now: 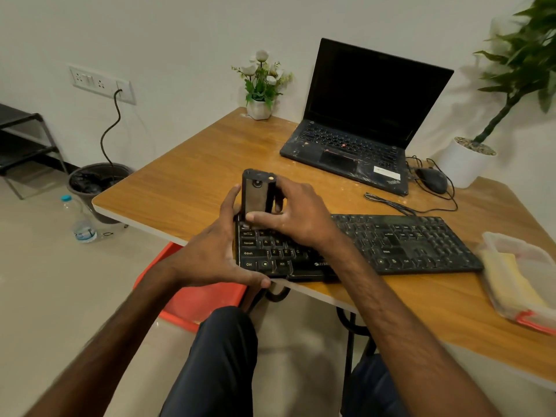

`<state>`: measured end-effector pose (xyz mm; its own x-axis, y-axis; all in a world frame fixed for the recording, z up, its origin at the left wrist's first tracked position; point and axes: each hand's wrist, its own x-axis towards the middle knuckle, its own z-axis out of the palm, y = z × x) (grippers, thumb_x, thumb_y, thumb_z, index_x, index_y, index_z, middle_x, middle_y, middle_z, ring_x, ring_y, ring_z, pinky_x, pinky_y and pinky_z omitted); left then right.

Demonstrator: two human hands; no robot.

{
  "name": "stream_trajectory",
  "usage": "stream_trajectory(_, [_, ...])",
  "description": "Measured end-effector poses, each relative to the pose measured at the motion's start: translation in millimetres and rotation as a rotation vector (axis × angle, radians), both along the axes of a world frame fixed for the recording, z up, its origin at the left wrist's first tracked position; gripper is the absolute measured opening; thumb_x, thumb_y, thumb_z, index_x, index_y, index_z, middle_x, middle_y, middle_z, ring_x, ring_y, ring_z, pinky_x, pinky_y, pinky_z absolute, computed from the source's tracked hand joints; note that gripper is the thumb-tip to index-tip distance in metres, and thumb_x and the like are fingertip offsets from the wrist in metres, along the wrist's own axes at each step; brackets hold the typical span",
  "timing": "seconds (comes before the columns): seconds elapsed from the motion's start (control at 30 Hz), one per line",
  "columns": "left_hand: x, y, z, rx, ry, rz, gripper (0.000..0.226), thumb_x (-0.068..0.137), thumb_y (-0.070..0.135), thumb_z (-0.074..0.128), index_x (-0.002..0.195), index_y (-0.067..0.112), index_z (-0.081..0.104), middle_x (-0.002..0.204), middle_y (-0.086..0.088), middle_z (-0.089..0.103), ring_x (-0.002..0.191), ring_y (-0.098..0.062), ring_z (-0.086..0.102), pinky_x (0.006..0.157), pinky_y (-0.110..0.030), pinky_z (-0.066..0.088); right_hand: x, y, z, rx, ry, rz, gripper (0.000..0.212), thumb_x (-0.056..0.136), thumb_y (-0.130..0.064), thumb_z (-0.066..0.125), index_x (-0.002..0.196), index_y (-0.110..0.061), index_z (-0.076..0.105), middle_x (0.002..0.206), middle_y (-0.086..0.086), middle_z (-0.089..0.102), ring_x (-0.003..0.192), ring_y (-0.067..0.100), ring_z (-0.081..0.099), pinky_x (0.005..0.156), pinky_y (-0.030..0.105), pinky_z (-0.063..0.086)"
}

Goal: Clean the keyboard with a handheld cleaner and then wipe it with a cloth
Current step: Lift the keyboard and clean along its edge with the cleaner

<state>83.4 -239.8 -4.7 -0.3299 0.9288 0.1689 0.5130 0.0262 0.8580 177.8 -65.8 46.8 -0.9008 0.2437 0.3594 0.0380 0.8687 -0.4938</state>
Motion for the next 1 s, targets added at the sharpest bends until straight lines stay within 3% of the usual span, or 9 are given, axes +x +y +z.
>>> stream_trajectory(0.07, [0, 0, 0, -0.009, 0.003, 0.009, 0.157, 0.052, 0.053, 0.096, 0.149, 0.048, -0.027, 0.156, 0.023, 0.028, 0.137, 0.002, 0.043, 0.115, -0.038, 0.040, -2, 3, 2, -0.010, 0.030, -0.045, 0.058, 0.075, -0.052, 0.077, 0.122, -0.022, 0.061, 0.098, -0.011, 0.068, 0.076, 0.004, 0.057, 0.070, 0.035, 0.051])
stream_trajectory(0.2, [1, -1, 1, 0.018, 0.038, 0.014, 0.139, 0.056, 0.047, 0.098, 0.150, 0.049, -0.005, 0.151, 0.019, 0.031, 0.132, 0.000, 0.048, 0.106, -0.038, 0.050, 1, -8, 0, -0.137, -0.037, 0.125, 0.056, 0.070, -0.051, 0.080, 0.117, -0.024, 0.064, 0.095, -0.010, 0.068, 0.083, 0.009, 0.063, 0.073, 0.043, 0.055])
stream_trajectory(0.37, [0, -1, -1, -0.019, -0.001, 0.022, 0.155, 0.049, 0.059, 0.095, 0.148, 0.049, -0.024, 0.153, 0.025, 0.029, 0.134, 0.003, 0.045, 0.114, -0.035, 0.041, 2, 6, 7, 0.017, -0.022, -0.086, 0.056, 0.074, -0.054, 0.077, 0.120, -0.025, 0.061, 0.098, -0.017, 0.064, 0.076, -0.004, 0.053, 0.069, 0.030, 0.046])
stream_trajectory(0.53, [1, -1, 0, -0.006, 0.021, 0.032, 0.133, 0.056, 0.042, 0.097, 0.146, 0.046, 0.000, 0.144, 0.019, 0.039, 0.125, 0.003, 0.053, 0.102, -0.031, 0.052, 4, -19, -1, -0.070, -0.050, 0.035, 0.048, 0.071, -0.052, 0.079, 0.106, -0.025, 0.063, 0.088, -0.012, 0.066, 0.079, 0.007, 0.062, 0.070, 0.041, 0.055])
stream_trajectory(0.67, [0, -1, -2, -0.020, -0.014, 0.021, 0.154, 0.051, 0.052, 0.096, 0.150, 0.047, -0.022, 0.153, 0.024, 0.029, 0.131, 0.005, 0.047, 0.110, -0.026, 0.043, 4, 2, 10, -0.007, -0.046, -0.072, 0.055, 0.074, -0.053, 0.078, 0.119, -0.025, 0.061, 0.101, -0.012, 0.068, 0.085, 0.006, 0.060, 0.078, 0.042, 0.054])
stream_trajectory(0.83, [0, -2, -2, 0.000, 0.002, 0.044, 0.139, 0.055, 0.044, 0.098, 0.149, 0.046, -0.005, 0.146, 0.021, 0.035, 0.130, 0.002, 0.049, 0.103, -0.024, 0.049, -1, -15, 5, -0.111, -0.079, 0.066, 0.058, 0.067, -0.057, 0.077, 0.116, -0.028, 0.064, 0.099, -0.013, 0.068, 0.085, 0.005, 0.062, 0.076, 0.042, 0.055])
stream_trajectory(1.0, [0, -2, -2, -0.013, -0.025, 0.034, 0.151, 0.053, 0.045, 0.098, 0.150, 0.044, -0.018, 0.149, 0.026, 0.030, 0.129, 0.007, 0.049, 0.107, -0.020, 0.044, 5, -2, 8, -0.035, -0.033, -0.090, 0.059, 0.073, -0.055, 0.078, 0.122, -0.026, 0.061, 0.105, -0.013, 0.068, 0.086, 0.004, 0.061, 0.078, 0.041, 0.055])
